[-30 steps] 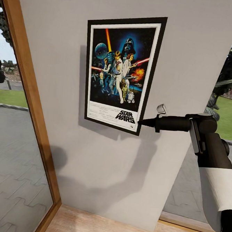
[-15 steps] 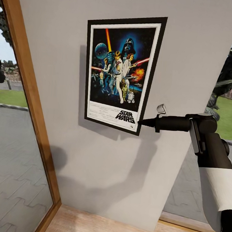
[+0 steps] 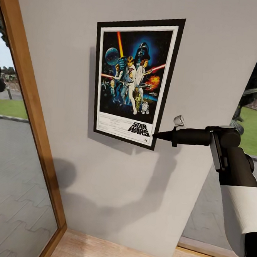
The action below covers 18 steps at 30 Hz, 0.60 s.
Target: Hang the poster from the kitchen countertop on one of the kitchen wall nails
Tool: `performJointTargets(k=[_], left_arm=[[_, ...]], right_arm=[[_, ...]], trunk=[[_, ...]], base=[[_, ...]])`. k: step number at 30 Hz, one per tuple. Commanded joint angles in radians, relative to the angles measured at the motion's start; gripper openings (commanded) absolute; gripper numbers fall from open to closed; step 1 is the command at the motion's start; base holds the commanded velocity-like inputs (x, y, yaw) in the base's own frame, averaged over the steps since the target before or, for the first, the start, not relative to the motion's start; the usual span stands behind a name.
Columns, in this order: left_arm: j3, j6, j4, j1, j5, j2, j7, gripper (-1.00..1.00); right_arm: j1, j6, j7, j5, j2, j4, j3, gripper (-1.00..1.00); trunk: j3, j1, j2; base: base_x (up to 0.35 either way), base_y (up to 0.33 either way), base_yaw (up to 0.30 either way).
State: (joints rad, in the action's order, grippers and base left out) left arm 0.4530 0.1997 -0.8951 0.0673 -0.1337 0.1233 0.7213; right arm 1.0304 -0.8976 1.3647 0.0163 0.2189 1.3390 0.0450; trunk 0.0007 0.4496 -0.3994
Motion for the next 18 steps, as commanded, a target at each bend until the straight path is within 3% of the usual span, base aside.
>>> performJointTargets(k=[1, 11, 18], left_arm=[[0.003, 0.007, -0.002, 0.0, -0.004, -0.001, 0.006, 1.0], [0.003, 0.007, -0.002, 0.0, -0.004, -0.001, 0.006, 1.0], [0.003, 0.007, -0.002, 0.0, -0.004, -0.001, 0.006, 1.0]], right_arm=[[0.0, -0.012, 0.004, 0.001, 0.0, 0.0, 0.001, -1.0], [0.0, -0.012, 0.004, 0.001, 0.0, 0.0, 0.0, -1.0], [0.0, -0.012, 0.004, 0.001, 0.0, 0.0, 0.0, -1.0]], trunk=[[0.0, 0.0, -0.001], [0.0, 0.0, -0.001], [0.0, 0.0, -0.001]], base=[[0.002, 0.0, 0.0], [0.002, 0.0, 0.0], [0.13, 0.0, 0.0]])
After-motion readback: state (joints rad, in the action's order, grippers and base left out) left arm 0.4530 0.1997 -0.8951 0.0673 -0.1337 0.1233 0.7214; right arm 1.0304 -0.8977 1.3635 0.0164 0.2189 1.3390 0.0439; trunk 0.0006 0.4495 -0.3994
